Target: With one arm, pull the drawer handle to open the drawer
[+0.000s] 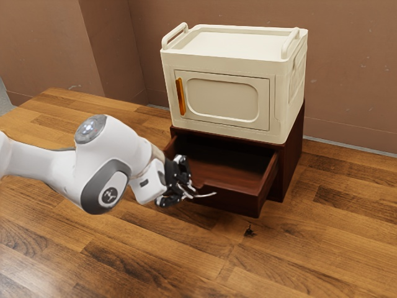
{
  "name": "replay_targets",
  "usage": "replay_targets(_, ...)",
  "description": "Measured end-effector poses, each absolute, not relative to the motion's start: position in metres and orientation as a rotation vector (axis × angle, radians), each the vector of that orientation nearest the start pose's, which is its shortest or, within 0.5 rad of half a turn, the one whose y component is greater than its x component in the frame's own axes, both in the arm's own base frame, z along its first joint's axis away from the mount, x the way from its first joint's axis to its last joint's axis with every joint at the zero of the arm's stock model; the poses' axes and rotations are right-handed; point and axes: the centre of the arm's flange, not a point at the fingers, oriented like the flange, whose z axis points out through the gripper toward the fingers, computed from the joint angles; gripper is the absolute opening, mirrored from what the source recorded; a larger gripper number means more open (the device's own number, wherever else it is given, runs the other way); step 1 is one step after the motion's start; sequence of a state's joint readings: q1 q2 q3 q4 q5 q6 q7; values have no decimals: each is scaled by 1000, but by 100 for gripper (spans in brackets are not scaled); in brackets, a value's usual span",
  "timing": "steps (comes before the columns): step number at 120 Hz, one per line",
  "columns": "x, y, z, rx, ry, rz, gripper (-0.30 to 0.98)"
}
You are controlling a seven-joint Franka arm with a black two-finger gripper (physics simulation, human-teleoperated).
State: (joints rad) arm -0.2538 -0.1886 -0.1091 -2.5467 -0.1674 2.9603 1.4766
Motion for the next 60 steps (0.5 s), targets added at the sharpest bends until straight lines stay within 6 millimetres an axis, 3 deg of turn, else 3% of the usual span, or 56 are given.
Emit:
replay_targets(9, 426, -170, 436, -1776, 2081, -810, 10)
replay_targets(23, 383, -172, 504, -1730, 2110, -805, 34)
replay_targets(31, 369, -179, 535, -1736, 2178, -725, 43)
replay_targets(34, 368, -182, 555, -1737, 2199, -704, 46)
replay_targets(42, 362, -188, 643, -1701, 2217, -692, 52)
replay_targets(48, 362, -163, 679, -1757, 2202, -644, 56)
replay_targets(60, 366, -109, 689, -1888, 2187, -464, 60)
